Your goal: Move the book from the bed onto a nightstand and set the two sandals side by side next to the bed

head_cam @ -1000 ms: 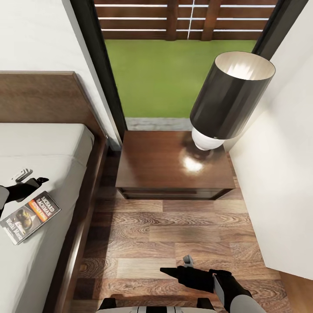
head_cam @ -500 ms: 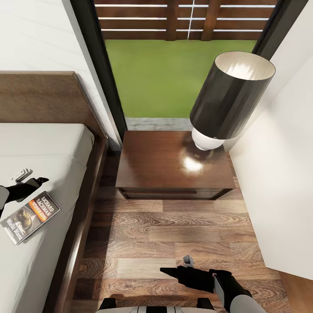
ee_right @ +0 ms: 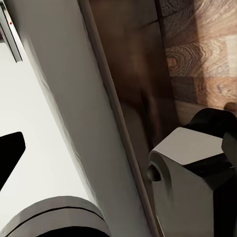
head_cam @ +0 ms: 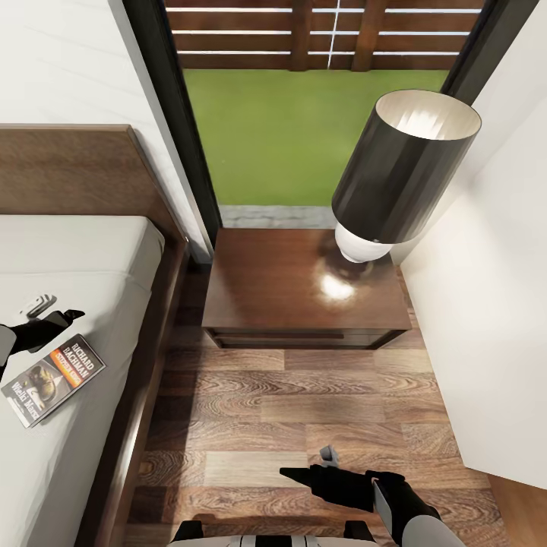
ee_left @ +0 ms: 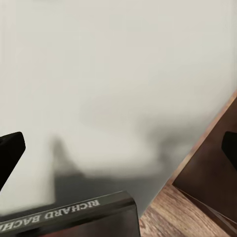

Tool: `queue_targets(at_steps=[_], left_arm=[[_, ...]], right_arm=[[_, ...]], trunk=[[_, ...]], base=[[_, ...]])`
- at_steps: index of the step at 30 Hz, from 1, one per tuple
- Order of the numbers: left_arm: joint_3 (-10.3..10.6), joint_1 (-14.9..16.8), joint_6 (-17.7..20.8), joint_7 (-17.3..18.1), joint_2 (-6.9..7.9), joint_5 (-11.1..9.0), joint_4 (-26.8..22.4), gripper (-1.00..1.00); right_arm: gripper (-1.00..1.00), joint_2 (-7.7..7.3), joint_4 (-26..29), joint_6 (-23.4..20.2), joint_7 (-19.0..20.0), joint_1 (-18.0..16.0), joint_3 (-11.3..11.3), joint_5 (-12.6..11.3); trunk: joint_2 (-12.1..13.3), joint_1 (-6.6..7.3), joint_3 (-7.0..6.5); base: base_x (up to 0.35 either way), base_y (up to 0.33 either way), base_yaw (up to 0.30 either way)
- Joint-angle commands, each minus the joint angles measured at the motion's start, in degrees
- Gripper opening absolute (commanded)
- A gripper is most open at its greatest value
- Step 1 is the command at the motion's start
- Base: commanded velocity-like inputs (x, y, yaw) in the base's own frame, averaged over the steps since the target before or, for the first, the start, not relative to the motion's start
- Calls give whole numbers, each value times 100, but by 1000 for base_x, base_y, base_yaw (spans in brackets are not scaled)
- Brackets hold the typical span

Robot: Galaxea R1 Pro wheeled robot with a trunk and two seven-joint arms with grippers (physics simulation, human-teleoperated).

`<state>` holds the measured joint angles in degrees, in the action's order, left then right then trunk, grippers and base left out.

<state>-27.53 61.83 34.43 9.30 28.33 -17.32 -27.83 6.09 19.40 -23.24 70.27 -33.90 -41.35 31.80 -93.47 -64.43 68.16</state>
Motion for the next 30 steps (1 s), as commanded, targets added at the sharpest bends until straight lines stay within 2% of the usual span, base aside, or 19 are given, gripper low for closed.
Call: queue_targets(at_steps=[1,18,22,24,26,30], left_arm=[[-33,4,38,19,-3,1,-3,100],[-63,4,140,76,20,-4,-119,100],[-67,4,551,657,23,-5,-382,100],[-72,4,1040,1052,28,3,-748,100],[-73,4,1530,1287,34,-8,-1041,100],[-69,4,2023,1618,26,-15,-1371,100]], right_arm=[[100,7,15,-58,30,-3,-48,43],[100,11,12,-58,30,-3,-48,45],[100,14,11,-58,24,-3,-48,44],[100,14,11,-58,26,-3,-48,43],[100,15,11,-58,23,-3,-48,45],[100,15,11,-56,22,-3,-48,46]], trunk=[[-2,0,3],[-2,0,3],[-2,0,3],[-2,0,3],[-2,0,3],[-2,0,3]], base=[[0,0,0],[0,0,0],[0,0,0],[0,0,0],[0,0,0],[0,0,0]])
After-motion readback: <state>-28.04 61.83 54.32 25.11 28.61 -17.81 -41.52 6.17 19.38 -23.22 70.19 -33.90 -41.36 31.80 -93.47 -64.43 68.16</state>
